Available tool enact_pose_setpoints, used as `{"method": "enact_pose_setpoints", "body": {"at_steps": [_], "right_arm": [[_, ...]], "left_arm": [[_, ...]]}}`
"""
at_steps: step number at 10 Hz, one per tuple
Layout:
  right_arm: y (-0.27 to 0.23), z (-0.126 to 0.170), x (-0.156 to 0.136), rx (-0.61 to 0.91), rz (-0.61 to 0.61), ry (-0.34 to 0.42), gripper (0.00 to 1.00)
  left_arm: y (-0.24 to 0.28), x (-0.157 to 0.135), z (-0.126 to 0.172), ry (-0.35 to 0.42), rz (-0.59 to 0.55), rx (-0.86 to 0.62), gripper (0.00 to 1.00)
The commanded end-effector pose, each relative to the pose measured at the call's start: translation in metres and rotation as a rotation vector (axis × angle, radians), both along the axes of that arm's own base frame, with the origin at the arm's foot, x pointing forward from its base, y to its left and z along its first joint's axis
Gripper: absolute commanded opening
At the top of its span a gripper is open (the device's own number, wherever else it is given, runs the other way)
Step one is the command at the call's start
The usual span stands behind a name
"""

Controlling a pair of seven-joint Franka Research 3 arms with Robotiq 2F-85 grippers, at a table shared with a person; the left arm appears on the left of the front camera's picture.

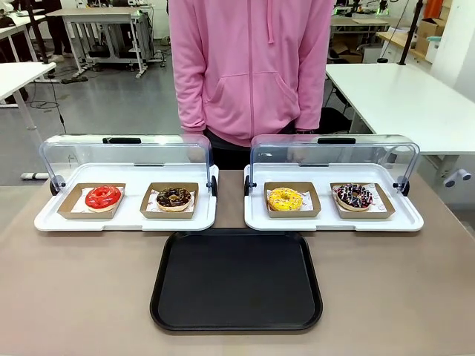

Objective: Move the fourth donut from the left to the tray.
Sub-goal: Pick up the Paper togo box containing the Donut indicated by the person and place it on the Handle tray.

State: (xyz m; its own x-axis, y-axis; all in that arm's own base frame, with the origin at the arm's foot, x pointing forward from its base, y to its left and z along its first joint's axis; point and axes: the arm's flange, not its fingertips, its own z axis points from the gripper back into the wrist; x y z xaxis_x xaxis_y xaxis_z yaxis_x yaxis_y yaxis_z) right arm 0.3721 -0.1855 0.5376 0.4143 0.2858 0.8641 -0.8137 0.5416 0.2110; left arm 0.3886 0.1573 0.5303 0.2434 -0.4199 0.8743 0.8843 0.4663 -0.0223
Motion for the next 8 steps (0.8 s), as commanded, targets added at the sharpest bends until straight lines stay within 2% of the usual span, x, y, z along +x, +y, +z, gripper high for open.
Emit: {"method": "enact_pose_setpoints", "body": {"at_steps": [1,8], "right_arm": [[-0.0002,0.0019,0.0038,0.014,0.009,-0.035,1.0],[-0.0002,0.0019,0.0038,0.014,0.009,-0.035,1.0]], "left_arm": [[-0.0004,0.0013,0.0017,-0.011,-0.004,-0.016,1.0],[-0.0004,0.0013,0.0017,-0.011,-0.004,-0.016,1.0]]}}
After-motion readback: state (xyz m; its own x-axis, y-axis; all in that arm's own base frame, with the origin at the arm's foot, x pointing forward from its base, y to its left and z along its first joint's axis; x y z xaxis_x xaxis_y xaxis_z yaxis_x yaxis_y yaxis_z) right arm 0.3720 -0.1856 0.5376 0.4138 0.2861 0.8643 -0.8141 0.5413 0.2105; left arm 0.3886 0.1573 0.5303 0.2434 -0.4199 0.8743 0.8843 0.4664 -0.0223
